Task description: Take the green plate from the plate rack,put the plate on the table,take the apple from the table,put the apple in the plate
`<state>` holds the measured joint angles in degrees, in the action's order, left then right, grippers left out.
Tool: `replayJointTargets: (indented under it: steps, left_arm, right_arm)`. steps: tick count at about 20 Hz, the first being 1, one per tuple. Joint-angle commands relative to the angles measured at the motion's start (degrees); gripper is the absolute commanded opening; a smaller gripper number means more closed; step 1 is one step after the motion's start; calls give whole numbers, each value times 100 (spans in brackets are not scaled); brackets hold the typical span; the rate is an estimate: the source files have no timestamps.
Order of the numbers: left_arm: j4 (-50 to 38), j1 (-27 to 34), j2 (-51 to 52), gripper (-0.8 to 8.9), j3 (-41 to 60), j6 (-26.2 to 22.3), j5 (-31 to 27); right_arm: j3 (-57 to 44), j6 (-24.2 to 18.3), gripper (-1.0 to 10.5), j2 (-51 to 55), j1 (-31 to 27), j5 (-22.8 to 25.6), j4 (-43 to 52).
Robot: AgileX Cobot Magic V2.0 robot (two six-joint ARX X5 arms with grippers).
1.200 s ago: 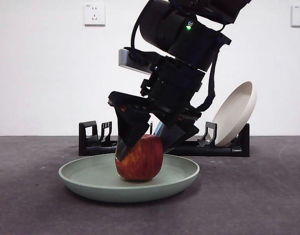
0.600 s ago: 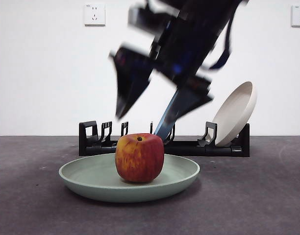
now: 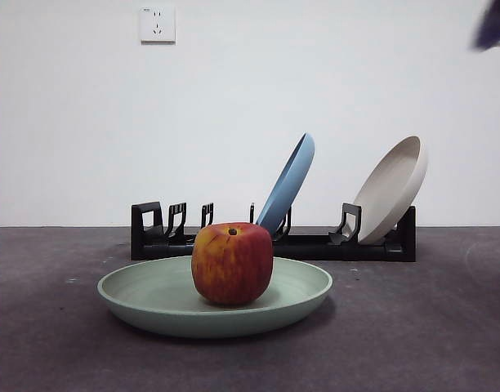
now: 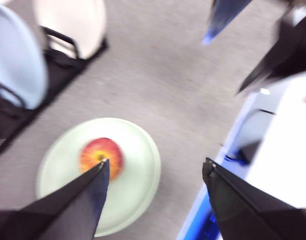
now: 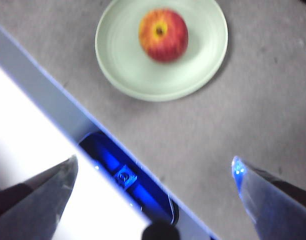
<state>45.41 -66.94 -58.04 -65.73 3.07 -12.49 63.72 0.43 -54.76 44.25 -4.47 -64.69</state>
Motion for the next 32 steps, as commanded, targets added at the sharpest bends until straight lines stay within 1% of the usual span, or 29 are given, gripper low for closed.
replayJointTargets:
  steps: [1,3,4,6,7,8,9,10,17,32]
  left_arm:
    - [76,-9,-2,310,-4,42,258]
    - [153,-9,-2,308,-4,44,348]
    - [197,-9,-2,285,-4,42,387]
    - [280,-9,-2,166,-4,42,402]
    - [317,-9,-2,100,-4,42,402]
    - [358,-9,-2,11,-4,42,404]
    - [385,-9,-2,-19,-4,42,402]
    - [420,-9,-2,-9,-4,42,402]
    - [627,-9,-2,-9,-4,37,391]
    - [610,-9,-2,-3,-4,33,358]
  right_arm:
    - [-44,-4,561,310,7,-13,-380]
    - [-44,4,536,481,7,-28,-586]
    - [-44,13,487,555,7,-94,-658]
    - [-44,13,351,656,7,-321,-708]
    - [-44,13,257,693,7,-417,-710]
    - [-44,13,115,728,7,-509,-706]
    - [-44,11,14,741,9,-577,-706]
    - [-44,11,-13,748,7,-610,-706]
    - [-44,13,-1,743,7,-597,-651]
    - [-44,11,0,758,7,-592,-649]
